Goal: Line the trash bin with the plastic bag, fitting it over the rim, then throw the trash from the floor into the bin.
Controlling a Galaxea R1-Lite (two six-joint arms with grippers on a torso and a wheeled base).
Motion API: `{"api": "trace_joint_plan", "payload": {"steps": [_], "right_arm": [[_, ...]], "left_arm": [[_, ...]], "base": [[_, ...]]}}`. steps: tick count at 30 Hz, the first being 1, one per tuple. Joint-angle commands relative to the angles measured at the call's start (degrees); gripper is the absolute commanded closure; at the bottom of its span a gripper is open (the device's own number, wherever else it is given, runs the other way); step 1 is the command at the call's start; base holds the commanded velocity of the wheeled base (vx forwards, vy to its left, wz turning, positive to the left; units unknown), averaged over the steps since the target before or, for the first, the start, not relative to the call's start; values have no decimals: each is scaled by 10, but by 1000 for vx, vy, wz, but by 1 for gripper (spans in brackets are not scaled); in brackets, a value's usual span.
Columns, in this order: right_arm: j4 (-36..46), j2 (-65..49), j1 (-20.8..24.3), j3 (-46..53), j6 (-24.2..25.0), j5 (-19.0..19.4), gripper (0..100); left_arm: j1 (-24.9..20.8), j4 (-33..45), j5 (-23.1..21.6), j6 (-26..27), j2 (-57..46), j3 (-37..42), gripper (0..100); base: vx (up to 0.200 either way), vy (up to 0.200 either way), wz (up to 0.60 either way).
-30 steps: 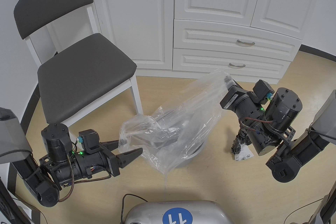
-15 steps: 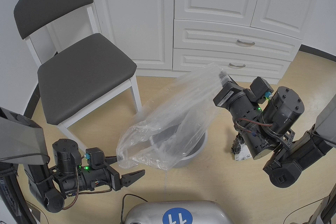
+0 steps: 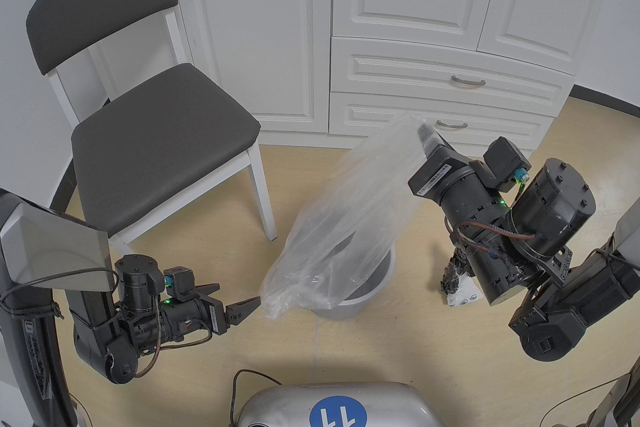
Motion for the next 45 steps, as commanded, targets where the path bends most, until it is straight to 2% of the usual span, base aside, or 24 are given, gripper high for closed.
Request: {"api": "trace_joint_plan", "payload": {"steps": [1,5,10,16,19,22,27,33,34,39,43,44,45], "right_arm": [[-10,-8,6,-1,0,0,100],[-10,-11,20,-4,-2,-14,100],[1,-5,23,-27,-2,-42,100],[14,19,23,-67,-4,-54,100],[64,25,23,-110,-19,-67,100],[119,23,35,-150,-23,-80,100],[183,20,52,-195,-43,-106,100],[192,18,62,-204,-61,-114,100],[192,14,70,-205,-73,-119,100],[193,13,72,-204,-83,-122,100],[193,14,78,-202,-83,-122,100],[193,12,84,-201,-83,-122,100],[193,12,84,-201,-83,-122,100]], "left_arm": [[2,0,0,-5,17,-10,0],[-15,-1,-1,-20,18,-7,0],[-64,-1,-1,-23,4,19,0],[-114,-1,3,-24,-4,32,0],[-132,-1,40,-27,8,22,0],[-143,-2,53,-26,15,20,0],[-146,-1,54,-27,15,15,0],[-146,-2,65,-27,34,0,0],[-146,-2,102,-29,53,-19,0],[-147,-2,117,-37,60,-33,0],[-151,-2,133,-78,64,-61,0],[-150,-2,155,-106,71,-87,0],[-150,-2,155,-106,71,-87,0]], "base": [[0,0,0],[0,0,0],[0,0,0],[0,0,0],[0,0,0],[0,0,0],[0,0,0],[0,0,0],[0,0,0],[0,0,0],[0,0,0],[0,0,0],[0,0,0]]}}
